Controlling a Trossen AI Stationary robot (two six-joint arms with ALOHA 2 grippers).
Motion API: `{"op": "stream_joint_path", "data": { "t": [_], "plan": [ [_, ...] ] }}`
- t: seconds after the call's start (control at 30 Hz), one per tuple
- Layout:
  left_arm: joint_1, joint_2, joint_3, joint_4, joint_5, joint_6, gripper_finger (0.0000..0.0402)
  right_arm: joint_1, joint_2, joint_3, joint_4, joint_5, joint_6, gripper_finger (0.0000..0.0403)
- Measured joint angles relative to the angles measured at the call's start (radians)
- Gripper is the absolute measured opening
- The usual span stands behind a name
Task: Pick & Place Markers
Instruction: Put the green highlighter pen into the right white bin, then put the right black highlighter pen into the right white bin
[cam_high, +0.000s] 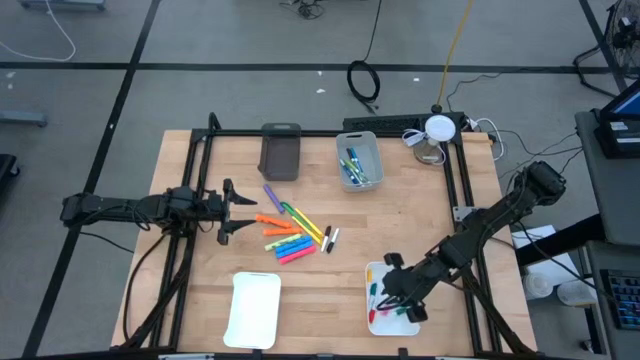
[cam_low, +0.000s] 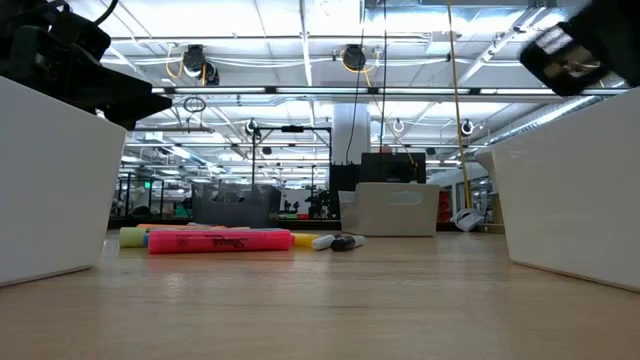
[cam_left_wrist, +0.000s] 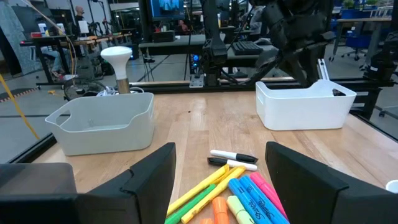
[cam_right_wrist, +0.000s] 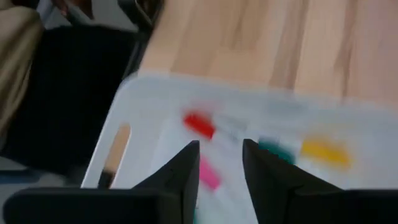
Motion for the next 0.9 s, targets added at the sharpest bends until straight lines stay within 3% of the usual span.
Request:
{"op": "stream_joint_path", "data": {
  "t": [0.13,0.27,0.6,0.9],
  "plan": [
    [0.000,0.000,0.000,0.000,0.000,0.000,0.0251,-0.022,0.000,0.000,0.132,0.102,-0.204,0.0127],
    [0.000,0.000,0.000,0.000,0.000,0.000,0.0251,-0.093,0.000,0.006,0.245,0.139,-0.381,0.0132],
    [0.000,0.000,0.000,0.000,0.000,0.000,0.0251,-0.381,0.075,0.282,-0.117,0.138,-0.573,0.0133],
    [0.000,0.000,0.000,0.000,0.000,0.000,0.0251,-0.550,0.304,0.389,-0.151,-0.024,-0.662,0.0133]
  ]
}}
